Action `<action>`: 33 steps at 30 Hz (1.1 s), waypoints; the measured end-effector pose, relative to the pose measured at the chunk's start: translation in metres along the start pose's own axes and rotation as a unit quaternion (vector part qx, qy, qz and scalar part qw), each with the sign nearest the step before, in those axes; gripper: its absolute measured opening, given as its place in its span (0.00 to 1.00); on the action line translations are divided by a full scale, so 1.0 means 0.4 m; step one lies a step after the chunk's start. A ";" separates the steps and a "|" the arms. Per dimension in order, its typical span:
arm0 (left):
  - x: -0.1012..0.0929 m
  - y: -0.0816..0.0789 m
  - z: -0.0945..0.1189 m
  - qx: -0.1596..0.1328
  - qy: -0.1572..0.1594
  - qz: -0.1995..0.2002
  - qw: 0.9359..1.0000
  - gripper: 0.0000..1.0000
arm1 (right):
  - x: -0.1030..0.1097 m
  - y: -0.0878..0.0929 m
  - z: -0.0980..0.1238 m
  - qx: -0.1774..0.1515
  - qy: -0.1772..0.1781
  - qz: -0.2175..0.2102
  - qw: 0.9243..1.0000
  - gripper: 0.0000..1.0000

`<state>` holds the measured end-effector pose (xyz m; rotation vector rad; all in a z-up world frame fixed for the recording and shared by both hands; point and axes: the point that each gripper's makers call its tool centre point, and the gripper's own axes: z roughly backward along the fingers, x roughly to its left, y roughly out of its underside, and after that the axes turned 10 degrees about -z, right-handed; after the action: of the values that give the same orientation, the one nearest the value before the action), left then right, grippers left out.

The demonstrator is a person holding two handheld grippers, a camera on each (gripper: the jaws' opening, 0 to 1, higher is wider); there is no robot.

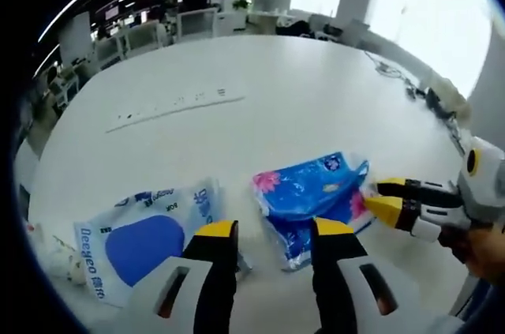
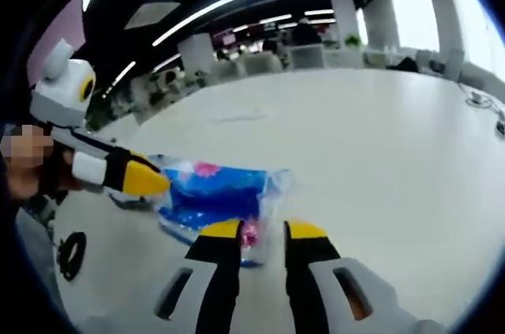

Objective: Arrange the tabletop items into an orderly group along one side of the table until the central work area is clear of visible clutter.

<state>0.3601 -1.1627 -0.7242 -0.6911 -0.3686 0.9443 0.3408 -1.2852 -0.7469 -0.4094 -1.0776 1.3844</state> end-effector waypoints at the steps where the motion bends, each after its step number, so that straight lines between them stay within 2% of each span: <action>1: 0.001 0.002 0.003 -0.001 -0.001 -0.002 1.000 0.38 | 0.001 0.000 0.002 -0.001 0.000 -0.001 1.000 0.21; 4: -0.001 0.007 0.015 -0.010 0.004 0.000 1.000 0.45 | 0.006 -0.002 0.008 -0.003 0.000 0.007 1.000 0.24; 10: -0.003 0.010 0.053 -0.036 0.008 0.006 0.999 0.59 | 0.024 -0.028 0.024 -0.027 -0.009 0.018 0.999 0.41; 11: -0.009 0.010 0.058 -0.038 0.019 0.007 0.999 0.62 | 0.029 -0.031 0.027 -0.029 -0.012 0.018 0.999 0.43; 13: -0.036 0.009 0.065 -0.043 0.053 0.013 0.998 0.78 | 0.039 -0.037 0.035 -0.032 -0.017 0.019 0.999 0.47; 15: -0.048 0.017 0.079 -0.043 0.062 0.020 0.997 0.98 | 0.047 -0.041 0.045 -0.036 -0.019 0.020 0.999 0.52; 21: -0.050 0.054 0.118 -0.045 0.070 0.024 0.996 1.00 | 0.069 -0.043 0.074 -0.045 -0.027 0.024 0.998 0.59; 23: -0.036 0.062 0.134 -0.055 0.058 0.024 0.997 1.00 | 0.078 -0.057 0.084 -0.062 -0.032 0.025 0.997 0.65; 25: -0.024 0.065 0.153 -0.068 0.048 0.024 0.996 1.00 | 0.084 -0.063 0.094 -0.065 -0.030 0.030 0.997 0.72; 33: 0.015 0.090 0.222 -0.084 0.034 0.049 0.995 1.00 | 0.108 -0.069 0.144 -0.074 -0.030 0.041 0.996 0.72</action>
<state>0.2906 -1.1097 -0.6839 -0.9005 -0.3587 0.9878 0.3039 -1.2714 -0.6809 -0.5270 -1.2300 1.4005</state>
